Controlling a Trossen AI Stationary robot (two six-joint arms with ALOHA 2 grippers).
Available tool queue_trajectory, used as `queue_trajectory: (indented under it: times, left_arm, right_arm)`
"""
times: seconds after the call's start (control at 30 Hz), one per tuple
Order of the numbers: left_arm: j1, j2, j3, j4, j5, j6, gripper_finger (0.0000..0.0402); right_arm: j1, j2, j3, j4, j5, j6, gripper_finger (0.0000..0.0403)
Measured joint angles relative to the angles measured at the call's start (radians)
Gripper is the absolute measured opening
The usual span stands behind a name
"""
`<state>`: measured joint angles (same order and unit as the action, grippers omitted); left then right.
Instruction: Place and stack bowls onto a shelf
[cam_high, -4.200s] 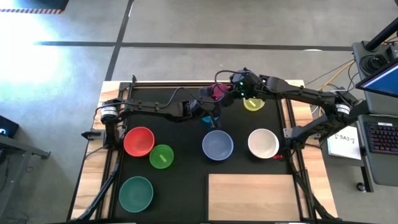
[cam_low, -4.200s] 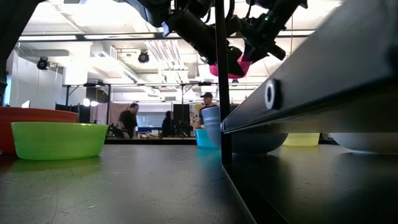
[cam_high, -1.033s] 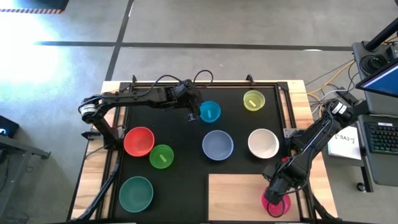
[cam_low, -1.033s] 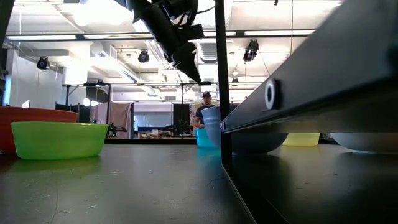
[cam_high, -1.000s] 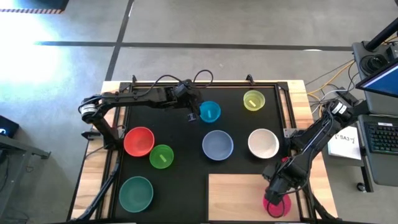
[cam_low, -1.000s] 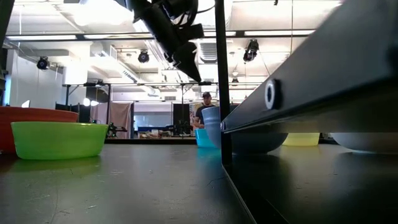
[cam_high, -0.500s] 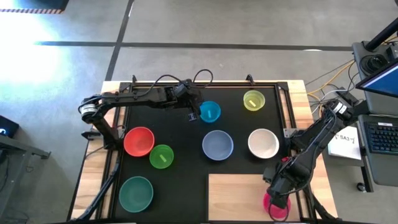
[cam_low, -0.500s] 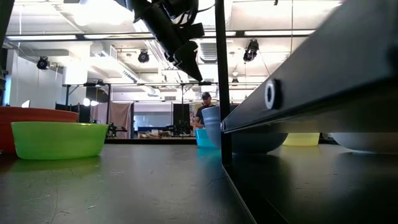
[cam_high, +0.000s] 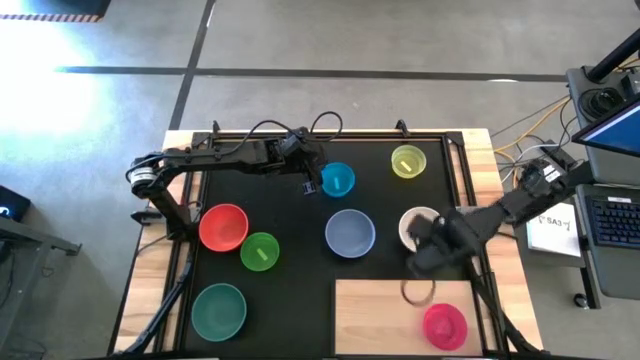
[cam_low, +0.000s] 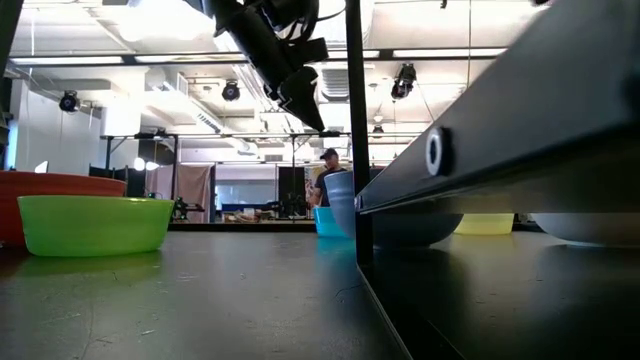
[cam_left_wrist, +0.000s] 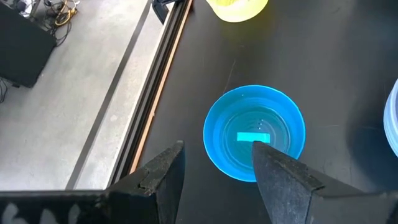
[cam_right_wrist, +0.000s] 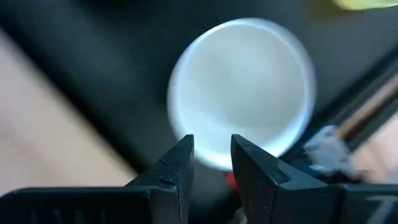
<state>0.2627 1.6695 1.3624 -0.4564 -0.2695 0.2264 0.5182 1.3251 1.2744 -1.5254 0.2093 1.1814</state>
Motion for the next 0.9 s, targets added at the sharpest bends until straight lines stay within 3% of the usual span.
queue_trajectory:
  times: [0.27, 0.5, 0.67, 0.9]
  left_arm:
    - [0.0, 0.0, 0.0, -0.002, 0.0, 0.0, 0.0169]
    - [0.0, 0.0, 0.0, -0.018, 0.0, 0.022, 0.0169]
    - [0.001, 0.0, 0.0, -0.035, 0.0, 0.026, 0.0169]
    - [0.001, 0.001, 0.0, -0.059, 0.0, 0.026, 0.0169]
  right_arm:
    - [-0.378, -0.067, -0.061, 0.094, 0.001, -0.293, 0.0096]
    - [-0.646, -0.103, -0.118, 0.279, -0.01, -0.568, 0.0096]
    - [-0.793, -0.093, -0.179, 0.394, -0.042, -0.711, 0.0102]
    - [-0.938, -0.059, -0.266, 0.531, -0.053, -0.885, 0.0149]
